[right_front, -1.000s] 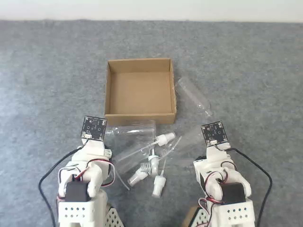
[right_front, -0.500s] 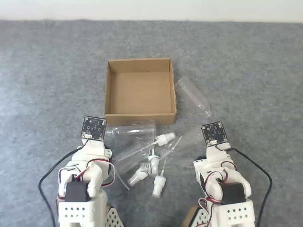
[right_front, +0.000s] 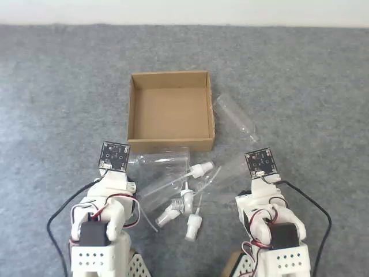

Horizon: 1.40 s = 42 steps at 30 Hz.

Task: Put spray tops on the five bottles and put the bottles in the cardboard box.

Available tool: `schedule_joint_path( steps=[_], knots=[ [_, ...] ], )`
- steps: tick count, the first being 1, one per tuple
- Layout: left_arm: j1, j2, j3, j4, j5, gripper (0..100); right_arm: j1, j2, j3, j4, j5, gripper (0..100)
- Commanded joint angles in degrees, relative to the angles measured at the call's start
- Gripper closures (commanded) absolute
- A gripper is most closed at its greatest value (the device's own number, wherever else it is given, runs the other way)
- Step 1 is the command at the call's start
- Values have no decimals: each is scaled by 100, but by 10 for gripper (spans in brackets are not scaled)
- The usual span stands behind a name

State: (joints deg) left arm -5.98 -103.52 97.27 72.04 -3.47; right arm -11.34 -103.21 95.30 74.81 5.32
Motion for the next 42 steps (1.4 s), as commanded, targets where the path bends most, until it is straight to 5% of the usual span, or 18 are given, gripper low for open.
schedule_joint_path(
  steps=[1, 29, 36, 42],
  knots=[
    [18, -79, -75, 26, -9, 987, 40, -75, 114, 31, 26, 985],
    [-62, -88, -330, -1152, -26, 987, 101, -84, 88, 22, 44, 983],
    [-431, -88, -365, -1143, -26, 986, 1200, -84, -721, -4, 9, 985],
    [-440, -88, -365, -1143, -26, 985, 1411, -84, -1073, -787, 44, 983]
  ],
)
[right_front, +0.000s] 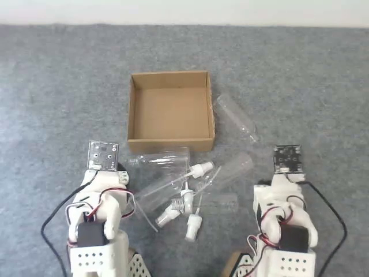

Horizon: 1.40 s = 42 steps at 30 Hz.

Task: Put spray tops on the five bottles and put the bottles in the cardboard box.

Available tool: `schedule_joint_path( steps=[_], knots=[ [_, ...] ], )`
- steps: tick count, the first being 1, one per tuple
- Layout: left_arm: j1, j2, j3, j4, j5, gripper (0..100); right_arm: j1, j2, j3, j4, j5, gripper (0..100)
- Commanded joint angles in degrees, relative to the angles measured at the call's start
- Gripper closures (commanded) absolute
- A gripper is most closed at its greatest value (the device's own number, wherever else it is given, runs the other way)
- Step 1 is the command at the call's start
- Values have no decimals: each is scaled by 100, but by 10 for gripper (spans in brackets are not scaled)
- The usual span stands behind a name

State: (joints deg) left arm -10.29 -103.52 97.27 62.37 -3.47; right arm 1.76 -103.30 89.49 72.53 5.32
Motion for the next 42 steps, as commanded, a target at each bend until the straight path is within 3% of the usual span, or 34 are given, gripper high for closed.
schedule_joint_path(
  steps=[1, 3, 9, 12, 16, 22, 31, 42],
  knots=[
    [-9, -88, -365, -176, -26, 985, 101, -75, -519, -708, 53, 983],
    [-9, -88, -374, -176, -26, 985, 101, -75, -607, -884, 79, 983],
    [-9, -88, -374, -176, -35, 984, 48, -66, -1090, -963, 1240, 981],
    [-9, -88, -382, -176, -35, 973, 48, -22, -1433, -927, 1257, 960],
    [-9, -88, -391, -9, -26, 882, 57, -22, -1714, -936, 1257, 879],
    [-9, -88, -365, 26, 9, 822, 48, 119, -2277, -927, 1292, 870],
    [-9, -88, -356, 26, -9, 821, 40, 2492, -3622, -927, 1248, 793],
    [-18, -88, -338, 26, -26, 821, -725, 5305, -5134, -488, 1257, 738]
  ],
)
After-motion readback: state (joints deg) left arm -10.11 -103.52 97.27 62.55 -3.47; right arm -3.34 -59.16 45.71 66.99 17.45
